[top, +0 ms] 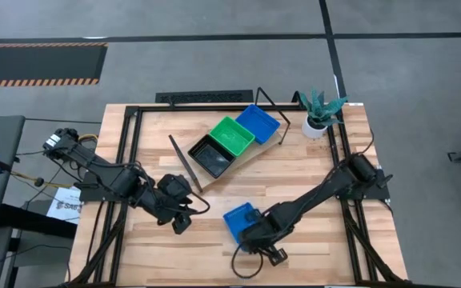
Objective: Stack baskets on shelf by color
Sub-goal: Stack the blue bin on top of the other blue bins on the shelf
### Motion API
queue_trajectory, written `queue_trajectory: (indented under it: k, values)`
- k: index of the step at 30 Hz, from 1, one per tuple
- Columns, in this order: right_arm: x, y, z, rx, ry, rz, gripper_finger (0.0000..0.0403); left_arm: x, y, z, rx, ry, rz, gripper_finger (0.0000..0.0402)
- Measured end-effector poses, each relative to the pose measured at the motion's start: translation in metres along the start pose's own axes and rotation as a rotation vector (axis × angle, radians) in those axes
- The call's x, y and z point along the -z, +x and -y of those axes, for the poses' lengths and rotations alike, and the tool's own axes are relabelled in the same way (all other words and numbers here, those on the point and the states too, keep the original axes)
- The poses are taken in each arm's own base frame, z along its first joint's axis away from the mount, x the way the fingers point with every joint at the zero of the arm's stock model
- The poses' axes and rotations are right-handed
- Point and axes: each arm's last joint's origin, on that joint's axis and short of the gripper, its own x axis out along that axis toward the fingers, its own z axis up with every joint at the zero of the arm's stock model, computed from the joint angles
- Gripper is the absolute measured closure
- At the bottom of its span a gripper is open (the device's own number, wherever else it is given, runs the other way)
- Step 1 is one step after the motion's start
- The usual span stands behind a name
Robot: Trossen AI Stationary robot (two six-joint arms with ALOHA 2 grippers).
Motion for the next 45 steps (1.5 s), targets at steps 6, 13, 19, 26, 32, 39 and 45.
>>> queue_trajectory:
  k: [6,13,19,26,32,39,45]
  values:
    - [0.011,-0.068,-0.005,0.003,0.038,0.114,0.04,0.004,-0.001,0.001,-0.004,0.015,-0.003,0.0238]
    - [0.051,-0.163,0.007,0.205,0.08,0.266,0.0401,0.006,-0.002,0.001,-0.031,0.03,0.012,0.0238]
    - [0.094,-0.219,0.037,0.523,0.049,0.261,0.0402,0.006,-0.002,-0.002,-0.081,0.018,0.043,0.0238]
    - [0.127,-0.253,0.097,0.736,-0.099,0.132,0.0402,0.008,-0.003,-0.009,-0.165,-0.037,0.07,0.0238]
    - [0.145,-0.263,0.153,0.77,-0.152,0.09,0.0402,0.005,-0.002,-0.017,-0.234,-0.13,0.091,0.0238]
    - [0.156,-0.251,0.206,0.729,-0.232,0.02,0.0402,-0.005,0.001,-0.027,-0.292,-0.203,0.126,0.0238]
    - [0.166,-0.232,0.238,0.646,-0.237,-0.066,0.0403,-0.012,0.003,-0.032,-0.313,-0.232,0.144,0.0238]
